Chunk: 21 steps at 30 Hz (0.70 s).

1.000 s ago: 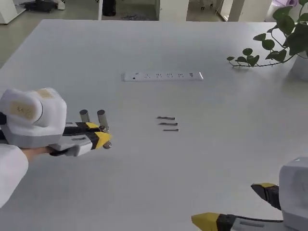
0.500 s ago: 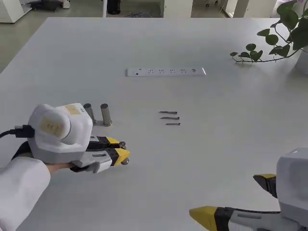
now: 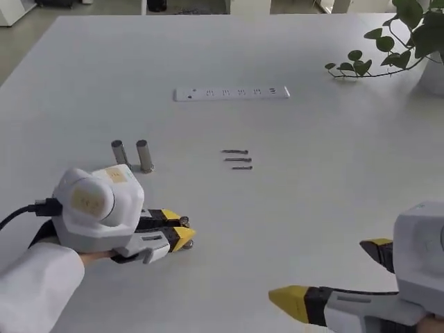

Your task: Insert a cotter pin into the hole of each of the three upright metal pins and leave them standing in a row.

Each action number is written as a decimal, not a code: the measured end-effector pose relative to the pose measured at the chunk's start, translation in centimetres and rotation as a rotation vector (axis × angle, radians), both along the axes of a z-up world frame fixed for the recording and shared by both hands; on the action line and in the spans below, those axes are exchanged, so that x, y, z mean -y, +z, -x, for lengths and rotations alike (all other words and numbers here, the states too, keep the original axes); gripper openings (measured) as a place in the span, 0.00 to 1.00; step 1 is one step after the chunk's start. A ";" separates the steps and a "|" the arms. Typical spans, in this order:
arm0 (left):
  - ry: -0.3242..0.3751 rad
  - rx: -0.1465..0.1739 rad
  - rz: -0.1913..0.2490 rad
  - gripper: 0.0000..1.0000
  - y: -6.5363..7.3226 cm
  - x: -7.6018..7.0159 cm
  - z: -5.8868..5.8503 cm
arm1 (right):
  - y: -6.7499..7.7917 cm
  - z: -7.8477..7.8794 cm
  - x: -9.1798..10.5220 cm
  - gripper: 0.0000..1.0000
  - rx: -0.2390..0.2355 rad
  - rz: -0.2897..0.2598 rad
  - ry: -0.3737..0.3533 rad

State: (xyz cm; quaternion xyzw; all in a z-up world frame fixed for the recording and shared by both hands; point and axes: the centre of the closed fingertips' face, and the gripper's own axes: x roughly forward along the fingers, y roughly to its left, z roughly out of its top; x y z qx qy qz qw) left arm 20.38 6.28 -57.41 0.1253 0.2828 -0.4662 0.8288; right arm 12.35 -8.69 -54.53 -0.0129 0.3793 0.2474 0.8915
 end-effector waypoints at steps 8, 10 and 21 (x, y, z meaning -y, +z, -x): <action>-0.009 0.008 0.014 0.07 -0.2 0.2 -0.1 | -0.3 0.1 -0.2 0.98 -0.011 -0.007 0.010; -0.009 0.005 0.023 0.07 -0.1 0.3 0.0 | -0.3 0.1 -0.2 0.98 -0.012 -0.006 0.013; -0.001 0.030 0.057 0.07 -0.1 0.4 0.1 | -0.3 0.1 -0.7 0.96 -0.016 -0.020 0.018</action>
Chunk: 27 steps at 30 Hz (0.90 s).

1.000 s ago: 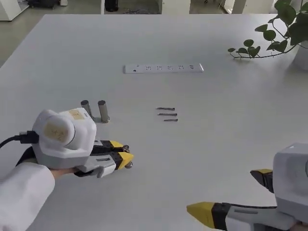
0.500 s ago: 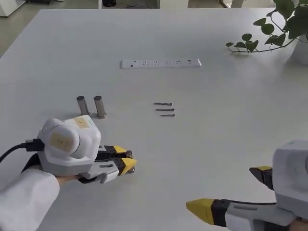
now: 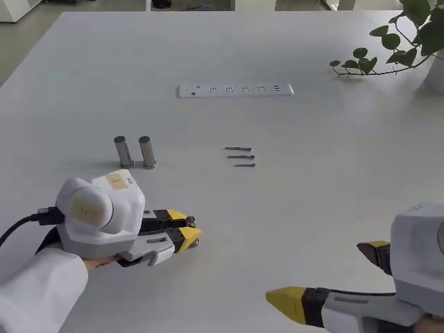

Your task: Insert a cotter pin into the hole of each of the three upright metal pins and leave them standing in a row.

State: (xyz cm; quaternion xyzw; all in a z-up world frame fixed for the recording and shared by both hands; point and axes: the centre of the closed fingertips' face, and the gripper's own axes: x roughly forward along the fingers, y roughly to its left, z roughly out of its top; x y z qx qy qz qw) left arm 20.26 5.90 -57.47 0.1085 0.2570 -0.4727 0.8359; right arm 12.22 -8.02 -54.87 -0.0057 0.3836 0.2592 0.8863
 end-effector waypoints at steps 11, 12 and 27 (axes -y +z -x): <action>-0.005 -0.006 -0.010 0.08 -0.1 0.1 0.1 | 0.0 -0.1 0.5 0.97 0.001 0.005 -0.008; -0.005 -0.006 -0.014 0.08 -0.1 0.0 0.2 | -0.1 -0.1 0.5 0.97 -0.001 0.005 -0.010; -0.032 -0.030 0.007 0.41 1.5 -0.9 2.0 | -0.2 -0.1 0.8 0.98 -0.002 0.020 -0.007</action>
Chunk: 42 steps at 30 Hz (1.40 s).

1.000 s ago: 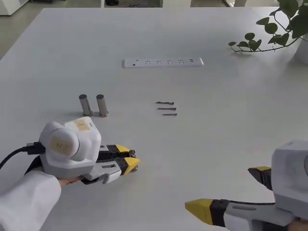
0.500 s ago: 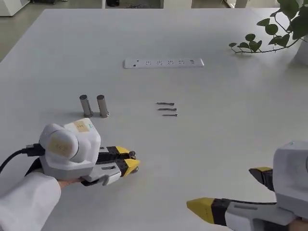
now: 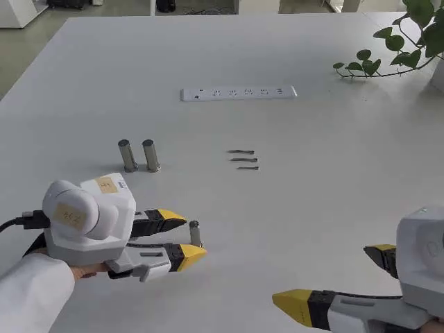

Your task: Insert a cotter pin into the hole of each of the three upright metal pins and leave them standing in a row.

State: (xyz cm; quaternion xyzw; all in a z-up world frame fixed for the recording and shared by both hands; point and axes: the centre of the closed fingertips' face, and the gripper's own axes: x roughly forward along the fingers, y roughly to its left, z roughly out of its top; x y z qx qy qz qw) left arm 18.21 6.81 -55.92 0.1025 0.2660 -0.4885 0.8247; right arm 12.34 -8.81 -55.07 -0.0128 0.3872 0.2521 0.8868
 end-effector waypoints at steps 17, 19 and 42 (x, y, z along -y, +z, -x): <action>0.065 -0.047 0.089 1.00 1.8 -1.2 2.3 | 0.4 -0.6 0.2 0.98 0.021 0.003 0.007; 0.081 -0.049 0.083 0.99 1.7 -1.3 2.4 | 0.6 -0.8 0.1 0.98 0.028 0.004 0.010; 0.213 -0.121 0.159 0.99 3.2 -1.6 5.2 | 4.8 -4.3 -1.5 0.90 0.125 0.117 0.294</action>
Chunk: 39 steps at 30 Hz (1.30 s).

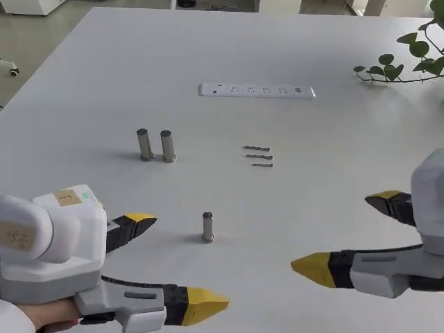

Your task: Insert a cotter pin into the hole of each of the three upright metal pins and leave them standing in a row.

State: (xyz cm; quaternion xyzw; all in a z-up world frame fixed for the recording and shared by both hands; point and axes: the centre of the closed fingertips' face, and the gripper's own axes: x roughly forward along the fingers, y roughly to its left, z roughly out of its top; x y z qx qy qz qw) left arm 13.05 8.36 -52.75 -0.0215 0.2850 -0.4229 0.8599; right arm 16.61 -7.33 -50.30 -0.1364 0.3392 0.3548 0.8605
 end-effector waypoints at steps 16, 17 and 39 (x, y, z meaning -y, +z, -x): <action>0.081 0.000 0.049 0.99 1.0 -1.4 1.0 | 2.9 -5.9 -3.0 0.83 0.051 0.126 0.257; 0.086 0.000 0.053 0.99 1.0 -1.4 1.1 | 2.9 -6.3 -3.1 0.82 0.059 0.139 0.276; 0.146 -0.008 0.107 0.99 1.6 -1.9 1.5 | -3.5 -13.9 -4.6 0.52 -0.104 0.366 0.553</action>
